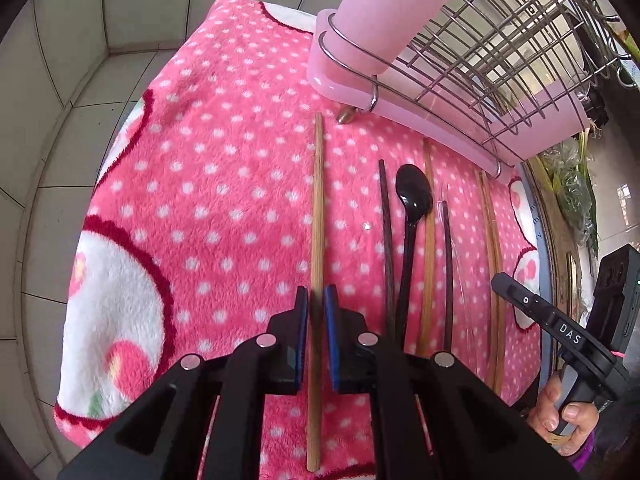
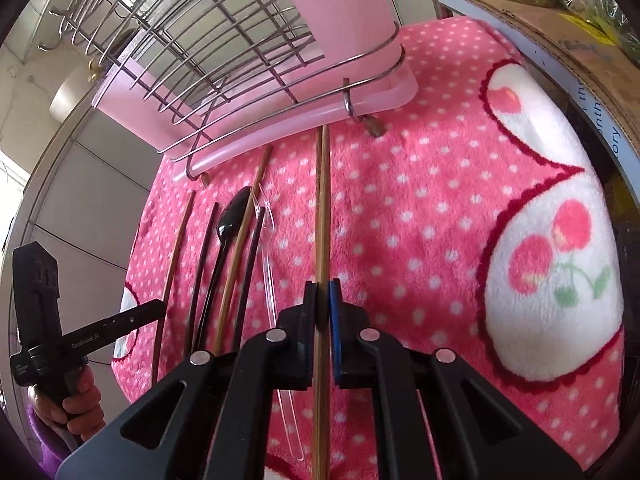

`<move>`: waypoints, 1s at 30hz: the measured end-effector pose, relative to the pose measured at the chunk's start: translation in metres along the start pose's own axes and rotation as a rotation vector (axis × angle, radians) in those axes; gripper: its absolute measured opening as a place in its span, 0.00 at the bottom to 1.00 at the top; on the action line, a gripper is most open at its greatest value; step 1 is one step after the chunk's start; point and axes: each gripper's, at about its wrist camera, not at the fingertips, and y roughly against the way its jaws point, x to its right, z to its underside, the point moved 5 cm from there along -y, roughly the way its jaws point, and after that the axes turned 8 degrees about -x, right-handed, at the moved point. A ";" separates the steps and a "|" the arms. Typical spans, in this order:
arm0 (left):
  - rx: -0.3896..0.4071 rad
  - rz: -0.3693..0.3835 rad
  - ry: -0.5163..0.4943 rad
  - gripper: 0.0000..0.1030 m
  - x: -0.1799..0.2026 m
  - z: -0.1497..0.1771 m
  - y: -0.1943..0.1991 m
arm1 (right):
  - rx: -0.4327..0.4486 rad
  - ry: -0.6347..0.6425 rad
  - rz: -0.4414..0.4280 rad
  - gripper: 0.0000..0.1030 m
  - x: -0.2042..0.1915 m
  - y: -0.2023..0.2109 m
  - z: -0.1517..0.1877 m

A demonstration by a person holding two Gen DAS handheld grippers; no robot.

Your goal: Organize utensils

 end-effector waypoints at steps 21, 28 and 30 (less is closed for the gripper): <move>0.022 -0.030 -0.103 0.11 0.008 -0.026 0.020 | -0.058 0.027 0.003 0.26 0.006 0.013 -0.009; 0.029 -0.031 -0.090 0.11 0.006 -0.040 0.023 | -0.095 0.100 0.142 0.25 -0.001 -0.019 -0.030; 0.031 -0.031 -0.094 0.11 0.007 -0.042 0.024 | -0.087 0.112 0.151 0.25 -0.004 -0.025 -0.031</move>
